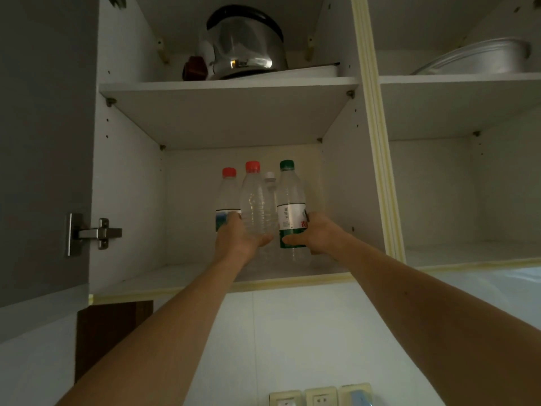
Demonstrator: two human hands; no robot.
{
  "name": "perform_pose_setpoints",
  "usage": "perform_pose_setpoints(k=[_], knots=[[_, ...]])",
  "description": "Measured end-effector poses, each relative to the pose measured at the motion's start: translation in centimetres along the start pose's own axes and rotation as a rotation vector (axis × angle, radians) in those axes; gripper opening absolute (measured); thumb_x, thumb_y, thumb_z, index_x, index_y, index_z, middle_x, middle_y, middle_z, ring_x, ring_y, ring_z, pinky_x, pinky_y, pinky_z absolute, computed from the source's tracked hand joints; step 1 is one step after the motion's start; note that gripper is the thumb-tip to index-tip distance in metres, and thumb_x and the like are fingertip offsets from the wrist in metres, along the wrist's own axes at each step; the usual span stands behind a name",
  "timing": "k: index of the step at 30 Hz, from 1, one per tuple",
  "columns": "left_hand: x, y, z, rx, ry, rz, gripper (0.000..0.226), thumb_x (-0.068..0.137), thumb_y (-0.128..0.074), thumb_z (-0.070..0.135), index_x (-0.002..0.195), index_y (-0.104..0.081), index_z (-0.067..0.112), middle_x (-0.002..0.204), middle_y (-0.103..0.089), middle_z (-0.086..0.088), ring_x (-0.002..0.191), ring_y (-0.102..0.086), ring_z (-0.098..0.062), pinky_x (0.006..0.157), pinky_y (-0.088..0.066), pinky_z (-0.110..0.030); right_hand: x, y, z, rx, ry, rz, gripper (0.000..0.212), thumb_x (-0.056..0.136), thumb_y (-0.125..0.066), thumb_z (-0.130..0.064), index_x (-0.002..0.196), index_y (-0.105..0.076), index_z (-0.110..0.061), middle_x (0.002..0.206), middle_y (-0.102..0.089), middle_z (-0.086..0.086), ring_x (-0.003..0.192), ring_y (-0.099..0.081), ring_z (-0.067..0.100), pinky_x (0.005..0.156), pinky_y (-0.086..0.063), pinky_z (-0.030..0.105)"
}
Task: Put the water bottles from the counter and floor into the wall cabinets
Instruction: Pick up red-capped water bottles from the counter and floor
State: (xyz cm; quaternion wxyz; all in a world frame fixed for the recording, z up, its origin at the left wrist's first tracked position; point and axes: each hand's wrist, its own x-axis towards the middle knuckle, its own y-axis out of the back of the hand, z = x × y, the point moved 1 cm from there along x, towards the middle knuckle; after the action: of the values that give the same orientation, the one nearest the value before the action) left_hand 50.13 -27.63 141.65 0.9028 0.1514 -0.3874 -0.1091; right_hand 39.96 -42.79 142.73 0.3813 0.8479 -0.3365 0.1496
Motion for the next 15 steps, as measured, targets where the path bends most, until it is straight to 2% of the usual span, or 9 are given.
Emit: perform_pose_setpoints(k=[2, 5, 7, 9, 10, 11, 13, 14, 15], knots=[[-0.4, 0.3, 0.4, 0.014, 0.022, -0.014, 0.055, 0.077, -0.085, 0.033, 0.121, -0.059, 0.013, 0.117, -0.068, -0.004, 0.104, -0.065, -0.022, 0.089, -0.054, -0.034, -1.0, 0.3, 0.0, -0.001, 0.016, -0.035, 0.046, 0.082, -0.082, -0.023, 0.123, -0.066, -0.011, 0.108, -0.072, 0.010, 0.096, -0.068, 0.022, 0.082, -0.058, 0.034], [-0.8, 0.9, 0.8, 0.092, 0.053, -0.028, 0.026, 0.083, -0.080, 0.031, 0.097, -0.067, 0.014, 0.101, -0.072, -0.006, 0.085, -0.066, -0.021, 0.071, -0.052, -0.026, -3.0, 1.1, -0.3, 0.008, 0.056, -0.003, 0.039, 0.085, -0.079, -0.028, 0.119, -0.066, -0.015, 0.091, -0.071, -0.001, 0.074, -0.065, 0.008, 0.060, -0.051, 0.021], [-1.5, 1.5, 1.1, 0.082, 0.080, 0.012, 0.027, 0.084, -0.079, 0.032, 0.090, -0.070, 0.008, 0.082, -0.068, -0.004, 0.079, -0.068, -0.025, 0.072, -0.057, -0.031, -4.5, 2.2, -0.5, -0.036, 0.104, 0.051, 0.030, 0.087, -0.076, -0.032, 0.110, -0.062, -0.018, 0.084, -0.066, -0.008, 0.072, -0.062, 0.003, 0.058, -0.048, 0.018], [-2.6, 2.1, 1.9, 0.033, 0.113, 0.068, 0.034, 0.083, -0.079, 0.035, 0.089, -0.072, 0.003, 0.075, -0.068, -0.008, 0.076, -0.070, -0.030, 0.077, -0.060, -0.040, -6.5, 3.6, -0.8, -0.073, 0.134, 0.099, 0.026, 0.089, -0.072, -0.036, 0.106, -0.058, -0.023, 0.082, -0.061, -0.012, 0.068, -0.056, -0.002, 0.053, -0.042, 0.014], [-3.3, 2.4, 2.5, -0.007, 0.120, 0.097, 0.035, 0.084, -0.078, 0.036, 0.086, -0.071, 0.002, 0.076, -0.071, -0.013, 0.076, -0.071, -0.031, 0.078, -0.061, -0.044, -7.7, 4.3, -0.9, -0.085, 0.145, 0.115, 0.024, 0.091, -0.070, -0.038, 0.105, -0.059, -0.022, 0.086, -0.065, -0.008, 0.069, -0.057, -0.001, 0.052, -0.041, 0.013], [-4.1, 2.7, 3.2, -0.056, 0.122, 0.120, 0.034, 0.086, -0.076, 0.036, 0.083, -0.071, 0.003, 0.078, -0.072, -0.016, 0.075, -0.072, -0.033, 0.078, -0.061, -0.047, -8.8, 5.0, -0.9, -0.089, 0.162, 0.136, 0.030, 0.093, -0.067, -0.039, 0.104, -0.063, -0.012, 0.092, -0.070, 0.002, 0.071, -0.061, 0.006, 0.052, -0.045, 0.014], [-6.1, 3.1, 4.8, -0.161, 0.102, 0.138, 0.034, 0.091, -0.070, 0.036, 0.079, -0.070, 0.005, 0.075, -0.071, -0.014, 0.069, -0.070, -0.031, 0.079, -0.061, -0.051, -11.5, 6.0, -1.0, -0.066, 0.218, 0.181, 0.046, 0.096, -0.061, -0.040, 0.107, -0.065, 0.005, 0.098, -0.070, 0.020, 0.074, -0.067, 0.028, 0.055, -0.048, 0.015], [-7.3, 3.3, 5.7, -0.190, 0.076, 0.142, 0.034, 0.094, -0.067, 0.036, 0.079, -0.069, 0.006, 0.073, -0.069, -0.012, 0.067, -0.068, -0.027, 0.079, -0.061, -0.051, -12.9, 6.4, -1.0, -0.055, 0.251, 0.202, 0.045, 0.098, -0.058, -0.038, 0.103, -0.065, 0.007, 0.091, -0.070, 0.022, 0.066, -0.064, 0.028, 0.048, -0.044, 0.015], [-8.6, 3.4, 6.5, -0.190, 0.039, 0.141, 0.035, 0.096, -0.064, 0.037, 0.081, -0.069, 0.005, 0.073, -0.069, -0.010, 0.067, -0.068, -0.024, 0.078, -0.061, -0.049, -14.3, 6.7, -1.0, -0.043, 0.281, 0.225, 0.044, 0.099, -0.055, -0.035, 0.094, -0.065, 0.007, 0.076, -0.066, 0.021, 0.055, -0.056, 0.020, 0.045, -0.039, 0.017]])
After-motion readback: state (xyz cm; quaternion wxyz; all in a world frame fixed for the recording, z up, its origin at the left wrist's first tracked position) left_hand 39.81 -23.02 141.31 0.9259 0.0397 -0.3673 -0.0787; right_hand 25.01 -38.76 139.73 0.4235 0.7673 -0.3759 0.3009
